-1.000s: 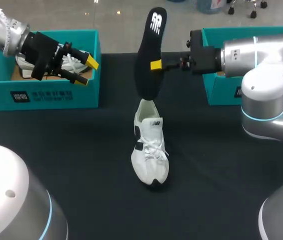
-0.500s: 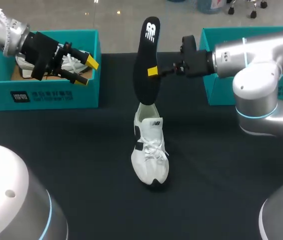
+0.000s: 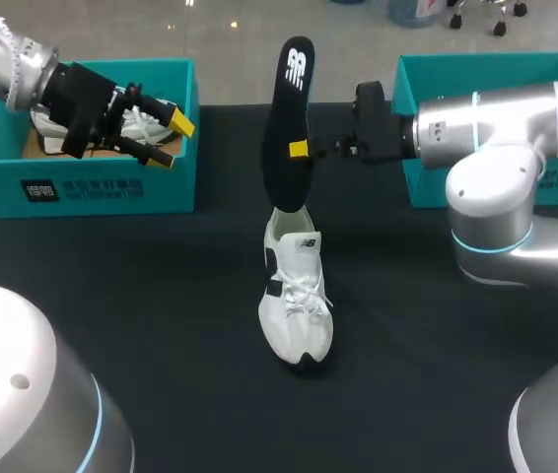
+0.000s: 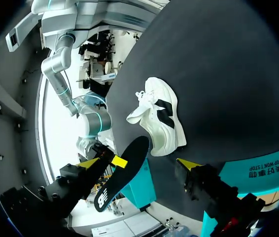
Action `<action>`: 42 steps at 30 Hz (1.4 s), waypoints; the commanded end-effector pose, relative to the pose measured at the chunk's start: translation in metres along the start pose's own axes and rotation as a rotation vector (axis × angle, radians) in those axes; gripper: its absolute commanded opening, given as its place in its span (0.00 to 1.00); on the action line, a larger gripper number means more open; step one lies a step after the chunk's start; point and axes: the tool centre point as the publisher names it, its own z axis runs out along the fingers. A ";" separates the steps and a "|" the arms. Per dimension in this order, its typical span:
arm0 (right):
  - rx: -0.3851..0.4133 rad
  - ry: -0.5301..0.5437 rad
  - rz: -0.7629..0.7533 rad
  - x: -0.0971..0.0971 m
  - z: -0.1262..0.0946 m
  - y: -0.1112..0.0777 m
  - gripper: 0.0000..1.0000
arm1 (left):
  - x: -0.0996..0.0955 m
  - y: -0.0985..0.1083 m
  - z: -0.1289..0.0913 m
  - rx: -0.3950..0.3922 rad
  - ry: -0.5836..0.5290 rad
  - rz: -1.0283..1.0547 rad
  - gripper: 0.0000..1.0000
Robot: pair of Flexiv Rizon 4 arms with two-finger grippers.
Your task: Take the shoe out of the shoebox, open the shoe tongue, remove and reinsert the insole, then place the shoe into the shoebox
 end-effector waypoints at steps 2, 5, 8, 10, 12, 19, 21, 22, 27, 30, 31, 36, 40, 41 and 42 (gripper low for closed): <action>-0.004 0.014 -0.002 -0.009 0.017 -0.012 0.00 | -0.001 -0.001 0.000 -0.001 0.004 0.000 1.00; 0.008 0.029 0.005 -0.011 0.022 -0.021 0.00 | -0.001 -0.001 0.000 -0.001 0.004 0.000 1.00; 0.021 0.033 0.006 -0.014 0.027 -0.029 0.00 | -0.001 -0.001 0.000 -0.001 0.004 0.000 1.00; 0.025 0.031 0.005 -0.015 0.028 -0.032 0.00 | -0.001 -0.001 0.000 -0.001 0.004 0.000 1.00; 0.027 0.028 0.004 -0.016 0.029 -0.034 0.00 | -0.001 -0.001 0.000 -0.001 0.004 0.000 1.00; 0.042 0.010 0.008 -0.018 0.028 -0.040 0.00 | -0.001 -0.001 0.000 -0.001 0.004 0.000 1.00; 0.053 0.002 0.007 -0.018 0.028 -0.042 0.00 | -0.001 -0.001 0.000 -0.001 0.004 0.000 1.00; 0.057 -0.001 0.007 -0.019 0.028 -0.043 0.00 | -0.001 -0.001 0.000 -0.001 0.004 0.000 1.00; 0.062 -0.018 0.000 -0.019 0.026 -0.044 0.00 | -0.001 -0.001 0.000 -0.001 0.004 0.000 1.00; 0.048 -0.024 -0.026 -0.017 0.023 -0.034 0.00 | -0.001 -0.001 0.000 -0.001 0.004 0.000 1.00; 0.041 -0.021 -0.036 -0.015 0.023 -0.029 0.00 | -0.001 -0.001 0.000 -0.001 0.004 0.000 1.00; 0.038 -0.004 -0.065 -0.011 0.029 -0.015 0.00 | -0.001 -0.001 0.000 -0.001 0.004 0.000 1.00; 0.041 0.006 -0.066 -0.011 0.035 -0.015 0.00 | -0.001 -0.001 0.000 -0.001 0.004 0.000 1.00; 0.042 0.007 -0.065 -0.012 0.037 -0.016 0.00 | -0.001 -0.001 0.000 -0.001 0.004 0.000 1.00; 0.042 0.009 -0.064 -0.012 0.037 -0.017 0.00 | -0.001 -0.001 0.000 -0.001 0.004 0.000 1.00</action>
